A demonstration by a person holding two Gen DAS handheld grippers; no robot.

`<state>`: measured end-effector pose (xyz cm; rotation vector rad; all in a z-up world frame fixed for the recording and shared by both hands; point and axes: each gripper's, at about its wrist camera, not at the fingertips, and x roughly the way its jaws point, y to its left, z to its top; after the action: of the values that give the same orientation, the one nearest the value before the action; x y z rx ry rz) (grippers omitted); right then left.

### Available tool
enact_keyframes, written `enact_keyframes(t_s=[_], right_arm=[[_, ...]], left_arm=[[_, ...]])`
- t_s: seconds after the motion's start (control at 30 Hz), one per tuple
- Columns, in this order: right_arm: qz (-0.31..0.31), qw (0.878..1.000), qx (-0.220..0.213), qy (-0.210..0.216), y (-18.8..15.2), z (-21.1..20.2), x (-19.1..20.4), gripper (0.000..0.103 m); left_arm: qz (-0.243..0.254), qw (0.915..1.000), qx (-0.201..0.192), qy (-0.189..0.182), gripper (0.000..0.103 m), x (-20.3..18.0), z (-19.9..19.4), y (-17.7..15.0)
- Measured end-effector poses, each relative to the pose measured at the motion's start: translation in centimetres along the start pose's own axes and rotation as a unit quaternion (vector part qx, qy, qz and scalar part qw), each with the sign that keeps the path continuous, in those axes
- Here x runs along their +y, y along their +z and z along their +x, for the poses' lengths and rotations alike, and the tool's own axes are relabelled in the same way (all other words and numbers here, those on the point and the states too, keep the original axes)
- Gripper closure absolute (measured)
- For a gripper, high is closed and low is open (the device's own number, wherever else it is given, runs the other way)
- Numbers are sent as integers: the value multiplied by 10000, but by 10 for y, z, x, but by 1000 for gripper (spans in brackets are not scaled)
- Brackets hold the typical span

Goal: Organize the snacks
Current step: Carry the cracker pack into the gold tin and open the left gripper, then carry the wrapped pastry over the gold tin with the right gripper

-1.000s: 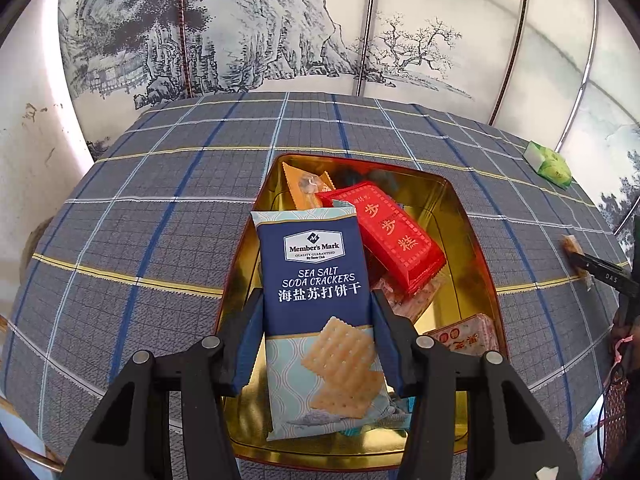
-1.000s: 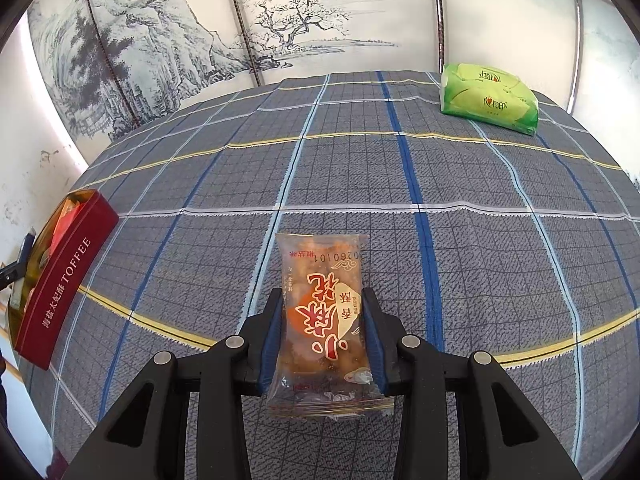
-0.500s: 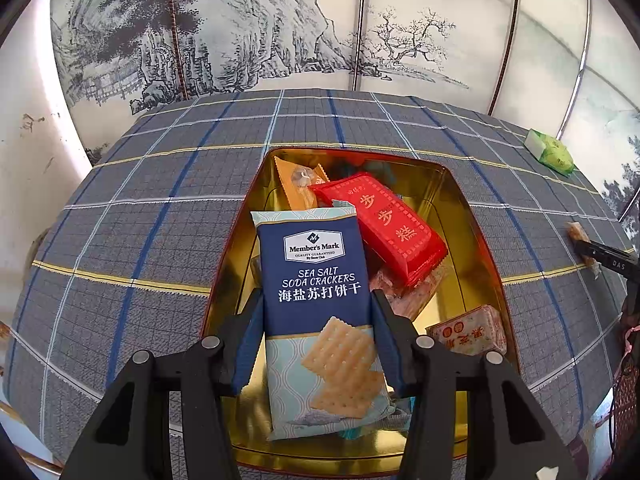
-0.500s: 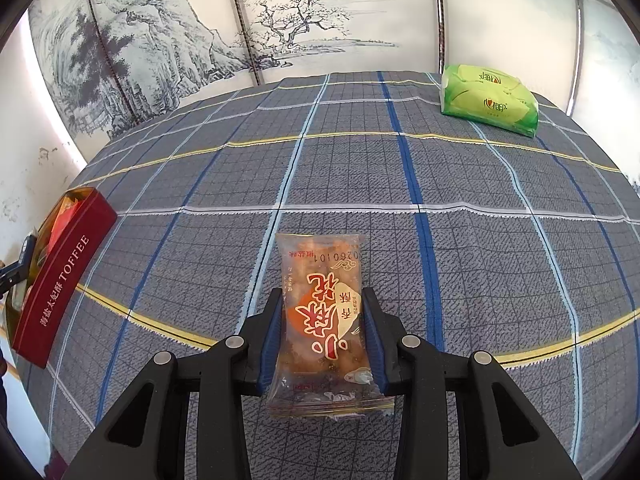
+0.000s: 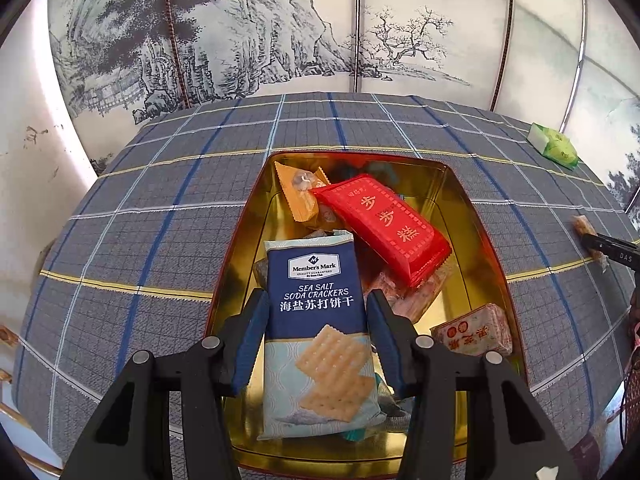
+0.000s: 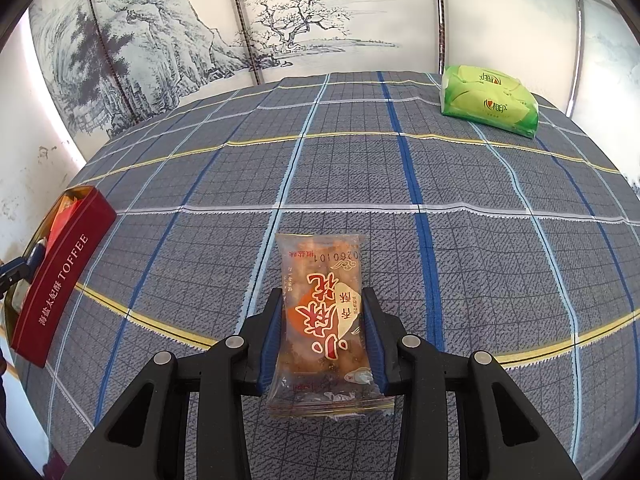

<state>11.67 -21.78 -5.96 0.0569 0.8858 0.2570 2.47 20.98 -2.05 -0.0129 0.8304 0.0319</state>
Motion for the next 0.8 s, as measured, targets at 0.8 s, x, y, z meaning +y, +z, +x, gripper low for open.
enact_keyframes(t_s=[0.8], right_arm=[[6, 9996, 48, 274, -17, -15, 22, 65]], left_arm=[[70, 9948, -660, 769, 17, -3, -48, -2]])
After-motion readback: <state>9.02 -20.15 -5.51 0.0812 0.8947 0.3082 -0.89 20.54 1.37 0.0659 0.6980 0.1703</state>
